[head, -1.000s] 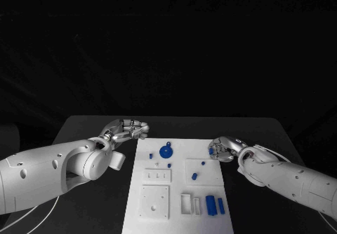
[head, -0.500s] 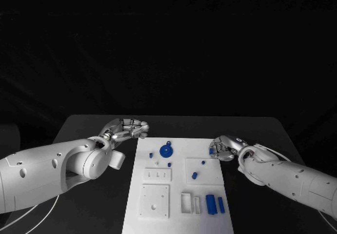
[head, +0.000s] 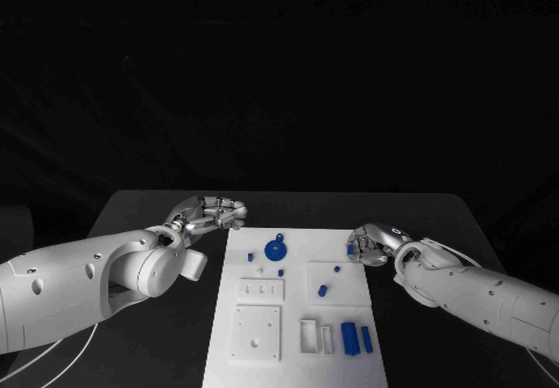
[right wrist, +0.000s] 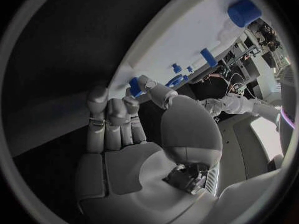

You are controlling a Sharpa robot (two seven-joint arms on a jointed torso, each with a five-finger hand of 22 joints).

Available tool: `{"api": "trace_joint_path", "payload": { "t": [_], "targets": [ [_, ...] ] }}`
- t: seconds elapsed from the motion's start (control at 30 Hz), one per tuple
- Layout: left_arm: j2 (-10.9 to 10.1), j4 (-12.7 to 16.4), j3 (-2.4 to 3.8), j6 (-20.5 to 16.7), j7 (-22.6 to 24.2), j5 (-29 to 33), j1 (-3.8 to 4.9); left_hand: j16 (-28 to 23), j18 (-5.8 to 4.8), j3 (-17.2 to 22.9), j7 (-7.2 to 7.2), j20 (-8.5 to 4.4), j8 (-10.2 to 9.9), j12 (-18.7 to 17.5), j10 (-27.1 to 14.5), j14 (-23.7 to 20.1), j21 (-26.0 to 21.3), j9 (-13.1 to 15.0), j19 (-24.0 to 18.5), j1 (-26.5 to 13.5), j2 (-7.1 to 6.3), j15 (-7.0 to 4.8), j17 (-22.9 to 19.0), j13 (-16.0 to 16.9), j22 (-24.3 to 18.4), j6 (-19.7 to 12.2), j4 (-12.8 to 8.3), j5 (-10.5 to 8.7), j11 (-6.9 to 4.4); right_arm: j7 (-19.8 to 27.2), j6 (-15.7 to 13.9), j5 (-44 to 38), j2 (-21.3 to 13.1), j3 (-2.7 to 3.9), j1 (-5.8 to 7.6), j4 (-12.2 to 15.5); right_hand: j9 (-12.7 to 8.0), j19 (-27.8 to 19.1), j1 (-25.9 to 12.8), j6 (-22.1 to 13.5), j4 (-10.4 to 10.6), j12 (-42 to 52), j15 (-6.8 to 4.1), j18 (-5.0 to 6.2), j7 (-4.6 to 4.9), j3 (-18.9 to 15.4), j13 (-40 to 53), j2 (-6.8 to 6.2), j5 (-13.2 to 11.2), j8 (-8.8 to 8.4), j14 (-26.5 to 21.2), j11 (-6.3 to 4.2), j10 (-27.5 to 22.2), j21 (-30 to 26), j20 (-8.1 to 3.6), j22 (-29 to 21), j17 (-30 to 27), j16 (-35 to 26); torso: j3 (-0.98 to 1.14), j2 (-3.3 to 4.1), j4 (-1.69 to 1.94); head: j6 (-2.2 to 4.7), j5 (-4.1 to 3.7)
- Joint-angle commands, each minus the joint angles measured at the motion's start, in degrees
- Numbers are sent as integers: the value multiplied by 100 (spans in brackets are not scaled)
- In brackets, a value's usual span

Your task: Assemble the parts on the task board

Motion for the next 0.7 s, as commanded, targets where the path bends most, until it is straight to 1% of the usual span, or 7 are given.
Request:
{"api": "trace_joint_path", "payload": {
  "t": [0.03, 0.23, 0.3, 0.4, 0.53, 0.63, 0.7],
  "targets": [
    [4, 19, 4, 92, 32, -27, 4, 40, 41, -29, 65, -11, -32, -37, -1, 13, 23, -8, 17, -20, 35, -5, 9, -7, 129, 47, 7, -37, 22, -33, -73, -90, -1, -1, -3, 23, 12, 18, 21, 184, 9, 2, -51, 393, 130, 52, -11, 57, -31, 36, 4, -36, 7, 18, -23, 91, 9, -38, -2, -2, 2, -1, -2],
    [12, -2, 5, 116, -9, -84, 4, 50, 41, -27, 64, -13, -29, -31, 16, 21, 32, -7, 26, -27, 47, -8, 12, -4, 132, 57, 11, -37, 19, -129, -107, -87, -50, 1, -2, 158, 18, 17, 34, 187, 4, -1, -55, 393, 126, 79, -13, 60, -31, 37, 5, -40, 9, 20, -24, 91, 13, -40, -4, -7, 2, 9, -12],
    [19, -19, 5, 138, -10, -87, 4, 67, 45, -29, 60, -20, -25, -25, 35, 41, 46, -5, 46, -38, 51, -16, 19, 0, 135, 70, 12, -38, 13, -241, -35, -96, -73, 3, 0, 208, 20, 18, 35, 189, 3, -1, -56, 393, 125, 84, -13, 59, -31, 39, 5, -41, 10, 20, -24, 91, 14, -40, -4, -7, 2, 13, -12],
    [30, -42, 5, 186, -28, -128, 5, 187, 56, -32, -43, -76, 41, 43, 209, 165, 140, 17, 152, -110, 89, -80, 65, 35, 143, 220, 12, -37, -111, -329, -51, -182, -101, 10, 20, 290, 29, 29, -8, 197, 21, -1, -59, 393, 123, 72, -15, 25, -32, 43, 9, -43, 16, 30, -23, 92, 20, -39, 0, -12, 0, 22, -16],
    [55, -113, 6, 209, -87, -226, 5, 283, 52, -31, -71, -121, 94, 178, 529, 235, 217, 27, 205, -147, 123, -125, 98, 101, 144, 383, 12, -38, -208, -451, -59, -280, -134, 19, 111, 413, 37, 39, -22, 208, 33, 2, -63, 393, 118, 75, -14, 31, -31, 49, 12, -48, 22, 35, -28, 90, 26, -36, 2, -12, -3, 42, -4],
    [88, -174, 7, 234, -203, -364, 5, 425, 68, -39, -81, -195, 89, 256, 748, 408, 339, 13, 350, -179, 129, -213, 164, 153, 147, 441, 12, -39, -271, -576, -26, -378, -198, 27, 192, 595, 42, 45, -19, 217, 34, 3, -67, 393, 114, 83, -14, 37, -31, 54, 14, -52, 25, 38, -32, 90, 29, -35, 4, -19, -6, 64, -6],
    [111, -210, 7, 237, -323, -567, 6, 558, 76, -58, -109, -271, 102, 315, 918, 582, 458, 12, 492, -255, 133, -305, 238, 201, 147, 514, 15, -43, -346, -783, 132, -543, -225, 45, 269, 756, 47, 50, -12, 223, 34, 5, -70, 393, 110, 94, -13, 42, -31, 58, 16, -56, 28, 40, -36, 89, 33, -34, 1, -24, -7, 74, -17]
  ]
}}
